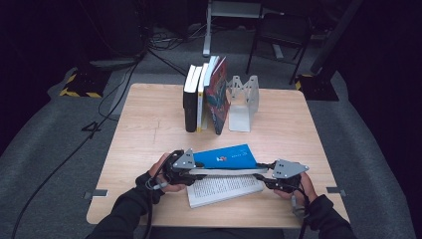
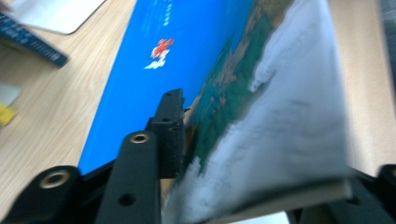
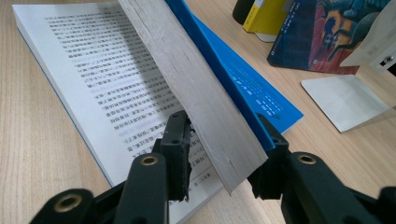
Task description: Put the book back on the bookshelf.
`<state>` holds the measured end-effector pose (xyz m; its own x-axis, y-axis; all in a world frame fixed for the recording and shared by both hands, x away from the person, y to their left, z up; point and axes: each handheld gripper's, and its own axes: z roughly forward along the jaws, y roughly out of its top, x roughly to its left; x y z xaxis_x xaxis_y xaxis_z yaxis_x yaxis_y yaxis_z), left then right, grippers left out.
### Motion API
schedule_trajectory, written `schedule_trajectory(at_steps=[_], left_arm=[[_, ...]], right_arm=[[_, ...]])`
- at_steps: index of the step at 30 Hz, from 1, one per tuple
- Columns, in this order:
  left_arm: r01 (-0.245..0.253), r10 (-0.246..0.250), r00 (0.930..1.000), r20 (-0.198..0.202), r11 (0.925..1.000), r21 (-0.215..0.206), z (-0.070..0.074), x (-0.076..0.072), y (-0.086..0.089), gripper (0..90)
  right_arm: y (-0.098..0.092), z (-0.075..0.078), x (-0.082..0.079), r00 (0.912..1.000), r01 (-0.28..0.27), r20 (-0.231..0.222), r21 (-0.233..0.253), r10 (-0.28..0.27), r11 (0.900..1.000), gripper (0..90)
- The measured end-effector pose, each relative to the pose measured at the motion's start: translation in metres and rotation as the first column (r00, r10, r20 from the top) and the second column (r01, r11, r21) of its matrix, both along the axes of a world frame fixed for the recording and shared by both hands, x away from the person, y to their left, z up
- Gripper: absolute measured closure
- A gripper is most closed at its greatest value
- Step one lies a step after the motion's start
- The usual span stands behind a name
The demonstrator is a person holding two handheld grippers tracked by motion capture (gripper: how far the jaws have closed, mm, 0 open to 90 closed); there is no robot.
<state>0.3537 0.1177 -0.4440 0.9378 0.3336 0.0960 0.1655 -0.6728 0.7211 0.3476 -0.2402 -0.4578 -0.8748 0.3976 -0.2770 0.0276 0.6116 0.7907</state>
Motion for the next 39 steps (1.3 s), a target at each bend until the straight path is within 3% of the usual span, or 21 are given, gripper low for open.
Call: schedule_trajectory(at_steps=[1,2,5,8,9,14,17,19,20,21,22,24,25,30,31,32,35,38,39], left_arm=[[0.000,0.000,1.0000,0.000,1.0000,0.000,0.000,0.000,0.000,51.5],[-0.018,0.017,0.9993,0.034,0.9996,0.022,0.001,-0.010,-0.001,47.6],[-0.039,0.037,0.9979,0.053,0.9989,0.027,0.003,-0.020,-0.001,45.8],[-0.043,0.036,0.9932,0.111,0.9970,0.064,0.004,-0.029,0.005,61.3],[-0.043,0.036,0.9932,0.111,0.9970,0.064,0.004,-0.029,0.005,64.8],[0.018,-0.019,0.9984,0.053,0.9994,0.029,0.002,-0.017,0.032,65.0],[0.007,-0.007,0.9995,0.030,0.9998,0.021,-0.004,-0.010,0.039,65.0],[-0.001,0.000,0.9996,0.027,0.9993,0.037,-0.009,-0.006,0.041,64.6],[-0.006,0.004,0.9994,0.034,0.9990,0.044,-0.010,-0.005,0.042,64.4],[-0.010,0.009,0.9995,0.030,0.9991,0.042,-0.011,-0.004,0.042,64.3],[-0.017,0.016,0.9996,0.023,0.9995,0.027,-0.012,-0.001,0.044,64.3],[-0.022,0.022,0.9998,0.003,0.9998,-0.001,-0.013,0.003,0.046,63.7],[-0.030,0.030,0.9995,-0.002,0.9995,-0.010,-0.013,0.004,0.047,63.5],[-0.070,0.070,0.9976,0.003,0.9973,0.021,-0.009,-0.001,0.043,55.2],[-0.104,0.101,0.9936,0.050,0.9926,0.063,-0.006,-0.007,0.035,52.1],[-0.107,0.102,0.9925,0.067,0.9913,0.076,-0.003,-0.011,0.031,50.3],[-0.104,0.097,0.9916,0.085,0.9919,0.074,0.005,-0.019,0.019,41.4],[-0.153,0.137,0.9838,0.115,0.9787,0.137,0.007,-0.024,0.007,36.2],[-0.153,0.137,0.9838,0.115,0.9787,0.137,0.007,-0.024,0.007,35.0]], right_arm=[[0.001,0.001,-0.001,1.0000,-0.005,0.005,-0.007,0.005,1.000,64.3],[0.002,0.003,-0.003,0.9998,-0.014,0.015,-0.016,0.014,1.000,65.0],[0.005,0.005,-0.007,0.9994,-0.027,0.020,-0.028,0.027,0.999,66.1],[0.013,0.011,-0.015,0.9978,-0.056,0.033,-0.044,0.058,0.997,69.6],[0.013,0.011,-0.015,0.9978,-0.056,0.033,-0.044,0.058,0.997,69.6],[0.033,0.017,-0.033,0.9883,-0.140,0.052,-0.058,0.143,0.988,73.3],[0.038,0.015,-0.031,0.9851,-0.168,0.031,-0.037,0.169,0.985,71.2],[0.040,0.008,-0.021,0.9855,-0.169,-0.018,0.010,0.169,0.986,51.9],[0.042,0.001,-0.014,0.9883,-0.151,-0.023,-0.017,0.151,0.988,50.1],[0.042,-0.002,-0.010,0.9871,-0.155,-0.043,-0.013,0.155,0.988,53.4],[0.041,-0.006,-0.005,0.9827,-0.166,-0.078,0.024,0.168,0.986,56.4],[0.042,-0.007,-0.001,0.9846,-0.167,-0.047,0.029,0.169,0.985,68.9],[0.042,-0.006,-0.002,0.9857,-0.166,-0.021,0.023,0.167,0.986,70.1],[0.043,-0.003,-0.004,0.9877,-0.156,-0.010,0.009,0.156,0.988,71.8],[0.044,0.000,-0.006,0.9879,-0.155,-0.005,0.001,0.155,0.988,72.0],[0.045,0.002,-0.007,0.9877,-0.156,0.003,-0.007,0.156,0.988,72.3],[0.048,0.006,-0.012,0.9868,-0.161,0.012,-0.025,0.161,0.987,73.0],[0.048,0.007,-0.014,0.9874,-0.158,0.012,-0.031,0.158,0.987,73.1],[0.048,0.007,-0.014,0.9874,-0.158,0.012,-0.031,0.158,0.987,73.1]])
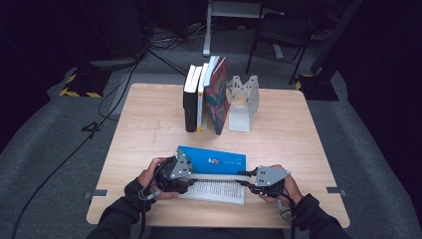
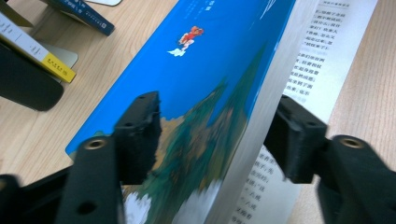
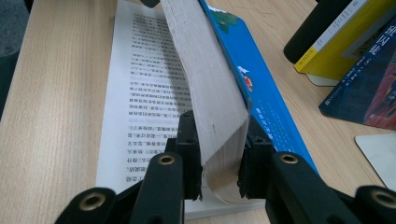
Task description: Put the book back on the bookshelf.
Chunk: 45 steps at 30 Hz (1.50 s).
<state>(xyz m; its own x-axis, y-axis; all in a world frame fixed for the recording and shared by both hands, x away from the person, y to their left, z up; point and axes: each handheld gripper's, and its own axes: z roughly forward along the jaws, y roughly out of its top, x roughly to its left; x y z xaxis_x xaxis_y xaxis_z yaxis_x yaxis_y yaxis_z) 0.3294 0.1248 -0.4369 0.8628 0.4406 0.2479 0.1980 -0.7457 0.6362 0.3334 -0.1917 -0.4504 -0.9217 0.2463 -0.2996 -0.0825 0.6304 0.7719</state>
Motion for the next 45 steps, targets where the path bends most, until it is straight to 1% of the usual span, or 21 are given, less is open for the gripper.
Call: schedule_trajectory(at_steps=[2,4,5,7,10,11,12,15,18,21,23,26,27,28,32,34,36,37,41,44,45], left_arm=[[-0.016,0.016,0.9999,0.002,0.9987,0.048,-0.003,-0.002,-0.004,34.3],[-0.004,0.003,0.9999,0.010,0.9975,0.070,-0.004,-0.002,-0.004,37.0],[0.007,-0.007,1.0000,0.002,0.9980,0.062,-0.005,-0.001,-0.002,38.8],[0.049,-0.048,0.9977,-0.048,0.9985,0.023,-0.006,0.005,0.008,48.7],[0.034,-0.040,0.9952,-0.089,0.9974,-0.063,-0.002,0.006,0.020,37.7],[0.034,-0.040,0.9952,-0.089,0.9974,-0.063,-0.002,0.006,0.020,36.5],[0.055,-0.063,0.9953,-0.073,0.9926,-0.108,0.006,-0.001,0.023,35.6],[0.057,-0.063,0.9969,-0.047,0.9919,-0.113,0.013,-0.007,0.022,34.2],[0.057,-0.065,0.9970,-0.044,0.9856,-0.160,0.018,-0.014,0.011,32.2],[0.058,-0.063,0.9976,-0.031,0.9908,-0.122,0.014,-0.019,-0.009,30.8],[0.062,-0.067,0.9967,-0.046,0.9925,-0.105,0.008,-0.018,-0.022,30.1],[0.009,-0.012,0.9987,-0.051,0.9986,-0.052,-0.004,-0.016,-0.040,30.6],[-0.007,0.005,0.9995,-0.030,0.9989,-0.047,-0.006,-0.016,-0.043,29.3],[-0.025,0.024,0.9995,-0.020,0.9988,-0.042,-0.008,-0.016,-0.045,35.0],[-0.070,0.071,0.9974,0.016,0.9964,-0.048,-0.009,-0.015,-0.044,46.5],[-0.069,0.070,0.9973,0.022,0.9959,-0.058,-0.009,-0.014,-0.043,39.9],[-0.048,0.048,0.9988,-0.006,0.9911,-0.124,-0.004,-0.013,-0.036,36.8],[-0.060,0.059,0.9982,-0.010,0.9882,-0.141,-0.002,-0.011,-0.034,36.6],[-0.038,0.040,0.9992,0.009,0.9866,-0.159,0.001,-0.011,-0.033,30.2],[-0.045,0.041,0.9987,-0.031,0.9889,-0.142,0.000,-0.009,-0.035,29.9],[-0.033,0.028,0.9987,-0.042,0.9927,-0.116,-0.002,-0.009,-0.037,30.5]], right_arm=[[0.001,0.003,-0.001,1.0000,0.005,0.002,-0.003,-0.005,1.000,73.3],[0.001,0.004,-0.002,1.0000,0.005,0.002,-0.003,-0.005,1.000,73.4],[0.002,0.005,-0.003,1.0000,0.003,0.008,-0.011,-0.003,1.000,73.5],[0.003,0.005,-0.004,0.9999,-0.001,0.016,-0.023,0.002,1.000,73.4],[0.004,0.005,-0.004,0.9999,0.000,0.010,-0.025,0.000,1.000,73.4],[0.004,0.005,-0.004,0.9999,0.000,0.010,-0.025,0.000,1.000,73.4],[0.003,0.005,-0.003,1.0000,0.002,0.004,-0.024,-0.002,1.000,73.4],[0.003,0.004,-0.003,1.0000,0.001,-0.002,-0.023,-0.001,1.000,73.3],[0.004,0.004,-0.003,1.0000,0.005,-0.003,-0.023,-0.005,1.000,73.2],[0.004,0.004,-0.003,1.0000,0.003,-0.005,-0.022,-0.004,1.000,73.2],[0.004,0.005,-0.003,1.0000,0.004,-0.006,-0.022,-0.004,1.000,73.1],[0.004,0.005,-0.002,1.0000,0.003,-0.005,-0.022,-0.003,1.000,73.2],[0.004,0.004,-0.002,1.0000,0.004,-0.006,-0.025,-0.004,1.000,73.2],[0.005,0.004,-0.002,0.9999,0.003,-0.011,-0.031,-0.004,1.000,73.1],[0.007,0.004,-0.003,1.0000,-0.003,-0.006,-0.041,0.002,0.999,73.1],[0.007,0.004,-0.003,1.0000,-0.002,-0.005,-0.042,0.002,0.999,73.1],[0.006,0.004,-0.002,0.9999,0.002,-0.013,-0.034,-0.002,0.999,73.0],[0.006,0.004,-0.002,0.9999,0.002,-0.016,-0.031,-0.002,1.000,73.0],[0.005,0.005,0.000,0.9997,0.001,-0.026,-0.026,-0.002,1.000,72.8],[0.005,0.005,0.000,0.9996,0.000,-0.029,-0.030,-0.001,1.000,72.2],[0.006,0.005,-0.001,0.9996,0.000,-0.029,-0.032,-0.001,1.000,72.1]])
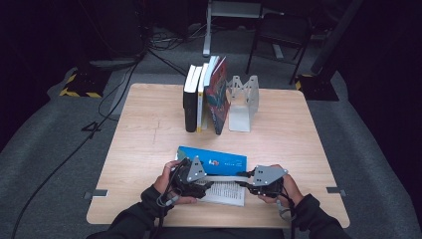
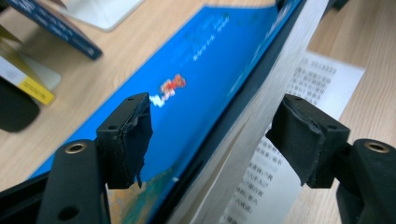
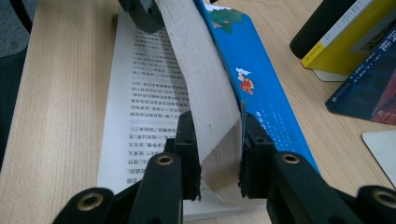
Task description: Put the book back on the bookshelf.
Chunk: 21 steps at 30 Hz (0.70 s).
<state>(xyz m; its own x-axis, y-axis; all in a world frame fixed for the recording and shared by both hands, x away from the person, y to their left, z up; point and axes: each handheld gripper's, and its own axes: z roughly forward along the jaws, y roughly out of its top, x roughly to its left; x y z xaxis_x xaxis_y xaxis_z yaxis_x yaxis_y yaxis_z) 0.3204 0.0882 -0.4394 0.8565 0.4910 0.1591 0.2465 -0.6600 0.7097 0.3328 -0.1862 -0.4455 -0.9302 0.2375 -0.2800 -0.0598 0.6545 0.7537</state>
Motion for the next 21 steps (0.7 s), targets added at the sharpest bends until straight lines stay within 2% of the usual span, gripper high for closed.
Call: schedule_trajectory(at_steps=[2,3,4,5,6,8,10,12,13,14,16,17,19,21], left_arm=[[0.006,-0.006,1.0000,0.005,0.9978,0.067,-0.001,-0.002,-0.002,38.3],[0.021,-0.021,0.9998,-0.006,0.9966,0.079,-0.001,-0.003,-0.002,43.2],[0.035,-0.031,0.9986,-0.044,0.9947,0.097,-0.002,-0.002,-0.001,43.8],[0.028,-0.023,0.9987,-0.046,0.9921,0.122,-0.003,-0.002,0.000,49.2],[0.021,-0.015,0.9990,-0.042,0.9896,0.143,-0.004,-0.003,0.001,50.5],[0.016,-0.010,0.9987,-0.049,0.9917,0.128,-0.005,-0.002,0.006,55.8],[0.024,-0.022,0.9996,-0.018,0.9920,0.124,-0.006,-0.004,0.007,60.2],[0.038,-0.040,0.9991,0.010,0.9892,0.141,-0.008,-0.006,0.007,63.6],[0.038,-0.040,0.9991,0.010,0.9892,0.141,-0.008,-0.006,0.007,65.5],[0.055,-0.059,0.9979,0.027,0.9901,0.129,-0.008,-0.006,0.011,67.0],[0.067,-0.071,0.9971,0.028,0.9903,0.121,-0.007,-0.005,0.013,69.2],[0.081,-0.085,0.9960,0.028,0.9900,0.116,-0.007,-0.003,0.015,69.2],[0.102,-0.104,0.9944,0.019,0.9903,0.095,-0.007,0.001,0.022,70.1],[0.109,-0.109,0.9940,0.008,0.9917,0.069,-0.005,0.006,0.032,70.5]], right_arm=[[0.000,0.000,0.000,1.0000,-0.002,-0.001,-0.004,0.002,1.000,71.8],[0.001,-0.001,0.000,1.0000,-0.006,-0.003,-0.012,0.006,1.000,71.6],[0.001,-0.001,-0.001,1.0000,-0.007,-0.003,-0.016,0.007,1.000,71.3],[0.001,-0.002,0.000,0.9999,-0.014,-0.005,-0.020,0.014,1.000,70.8],[0.002,-0.003,-0.001,0.9998,-0.018,-0.003,-0.026,0.018,1.000,70.6],[0.002,-0.004,-0.001,0.9998,-0.021,-0.002,-0.029,0.021,0.999,70.4],[0.002,-0.004,-0.002,0.9998,-0.019,0.006,-0.023,0.019,1.000,70.4],[0.002,-0.003,-0.002,0.9997,-0.021,0.012,-0.016,0.021,1.000,70.2],[0.002,-0.003,-0.002,0.9997,-0.021,0.012,-0.016,0.021,1.000,70.2],[0.001,-0.003,-0.001,0.9996,-0.025,0.012,0.009,0.025,1.000,69.1],[-0.003,-0.003,0.003,0.9996,-0.020,-0.016,0.079,0.022,0.997,65.2],[-0.003,-0.003,0.003,0.9996,-0.020,-0.016,0.079,0.022,0.997,65.2],[-0.004,-0.004,0.010,0.9985,-0.033,-0.040,0.122,0.038,0.992,60.2],[-0.001,-0.008,0.019,0.9993,-0.020,-0.031,0.078,0.022,0.997,59.2]])
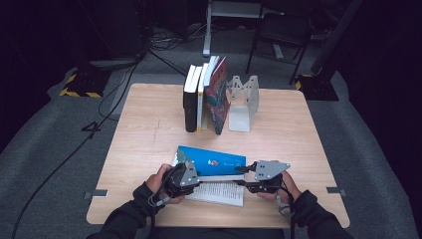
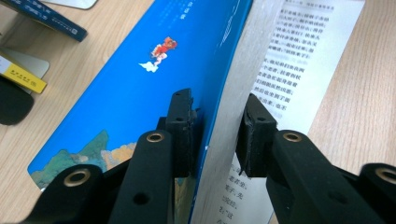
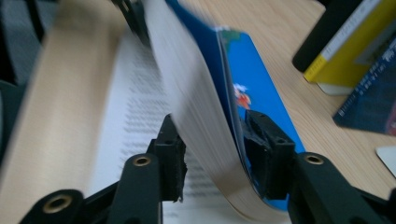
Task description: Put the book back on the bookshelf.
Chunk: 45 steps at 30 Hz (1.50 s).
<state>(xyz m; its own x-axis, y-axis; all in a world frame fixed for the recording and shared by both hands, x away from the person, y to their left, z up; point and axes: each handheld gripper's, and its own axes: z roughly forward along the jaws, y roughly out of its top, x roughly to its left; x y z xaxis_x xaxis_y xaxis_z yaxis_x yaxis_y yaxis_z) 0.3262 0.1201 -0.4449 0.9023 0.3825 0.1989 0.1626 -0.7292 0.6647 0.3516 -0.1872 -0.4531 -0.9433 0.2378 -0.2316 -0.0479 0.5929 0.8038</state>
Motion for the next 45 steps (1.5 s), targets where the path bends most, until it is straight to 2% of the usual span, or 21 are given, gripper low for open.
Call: schedule_trajectory(at_steps=[1,3,4,6,8,10,14,18,21,23,25,26,28,29,31,33,39,42,43,44,45], left_arm=[[-0.001,0.001,1.0000,-0.005,0.9999,-0.011,0.001,0.002,0.003,70.5],[0.004,-0.004,0.9999,-0.015,0.9997,-0.022,0.000,0.007,0.011,70.3],[0.002,-0.003,0.9997,-0.022,0.9996,-0.029,0.000,0.010,0.014,69.9],[-0.007,0.006,0.9996,-0.026,0.9992,-0.039,-0.001,0.012,0.016,68.6],[-0.023,0.020,0.9988,-0.044,0.9976,-0.065,0.000,0.017,0.021,67.4],[-0.033,0.030,0.9988,-0.039,0.9965,-0.078,0.003,0.018,0.019,64.4],[-0.062,0.061,0.9980,-0.013,0.9944,-0.086,0.011,0.017,-0.003,52.2],[-0.036,0.034,0.9991,-0.026,0.9956,-0.087,0.019,0.012,-0.032,46.4],[-0.017,0.015,0.9995,-0.028,0.9960,-0.088,0.022,0.009,-0.044,41.8],[-0.035,0.035,0.9994,-0.002,0.9977,-0.058,0.024,0.008,-0.054,42.5],[-0.039,0.039,0.9992,-0.003,0.9976,-0.057,0.023,0.011,-0.054,43.8],[-0.039,0.038,0.9990,-0.023,0.9977,-0.055,0.022,0.013,-0.053,47.2],[-0.010,0.010,0.9994,-0.033,0.9999,-0.011,0.021,0.012,-0.050,54.7],[0.003,-0.003,0.9993,-0.037,1.0000,-0.006,0.020,0.011,-0.049,60.9],[0.006,-0.006,0.9995,-0.032,1.0000,-0.008,0.016,0.009,-0.047,64.0],[0.013,-0.014,0.9990,-0.042,0.9997,-0.022,0.014,0.010,-0.046,66.3],[0.017,-0.018,0.9998,-0.009,0.9946,-0.102,0.004,0.009,-0.042,70.6],[-0.012,0.006,0.9993,-0.037,0.9836,-0.180,0.003,0.012,-0.034,71.9],[-0.019,0.012,0.9992,-0.037,0.9809,-0.194,0.004,0.013,-0.033,72.0],[-0.033,0.025,0.9989,-0.040,0.9745,-0.222,0.006,0.013,-0.030,72.0],[-0.045,0.034,0.9983,-0.046,0.9684,-0.245,0.007,0.014,-0.028,72.2]], right_arm=[[0.000,-0.004,0.006,1.0000,0.007,-0.005,-0.017,-0.007,1.000,61.0],[0.000,-0.009,0.015,0.9983,0.003,-0.058,0.026,-0.002,1.000,63.4],[0.002,-0.009,0.016,0.9984,-0.006,-0.056,0.025,0.007,1.000,65.5],[0.009,-0.007,0.015,0.9999,-0.009,-0.014,-0.004,0.008,1.000,68.2],[0.012,-0.005,0.014,1.0000,0.001,-0.003,-0.012,-0.001,1.000,69.4],[0.012,-0.003,0.011,0.9998,0.018,0.002,-0.012,-0.018,1.000,71.1],[0.006,0.007,0.001,0.9997,0.023,0.009,-0.007,-0.023,1.000,74.2],[0.000,0.011,-0.008,0.9996,0.017,0.023,-0.029,-0.016,0.999,75.4],[-0.003,0.014,-0.011,0.9995,0.015,0.030,-0.041,-0.014,0.999,75.6],[-0.005,0.015,-0.011,0.9995,0.017,0.028,-0.043,-0.016,0.999,75.7],[-0.007,0.015,-0.010,0.9995,0.015,0.030,-0.045,-0.014,0.999,75.7],[-0.007,0.015,-0.010,0.9996,0.016,0.026,-0.045,-0.015,0.999,75.7],[-0.005,0.015,-0.009,0.9995,0.008,0.031,-0.059,-0.006,0.998,75.7],[-0.004,0.015,-0.009,0.9995,0.006,0.030,-0.061,-0.004,0.998,75.5],[-0.004,0.015,-0.009,0.9997,0.001,0.026,-0.066,0.000,0.998,75.3],[-0.003,0.014,-0.009,0.9995,0.002,0.030,-0.072,0.000,0.997,74.7],[-0.006,0.014,-0.006,0.9990,0.040,0.023,-0.045,-0.039,0.998,67.7],[-0.018,0.019,-0.002,0.9944,0.101,0.029,0.013,-0.102,0.995,53.9],[-0.029,0.022,0.001,0.9917,0.128,0.004,0.051,-0.129,0.990,52.4],[-0.036,0.023,0.003,0.9896,0.144,-0.019,0.078,-0.143,0.987,51.7],[-0.048,0.023,0.007,0.9830,0.181,-0.048,0.107,-0.177,0.978,50.2]])
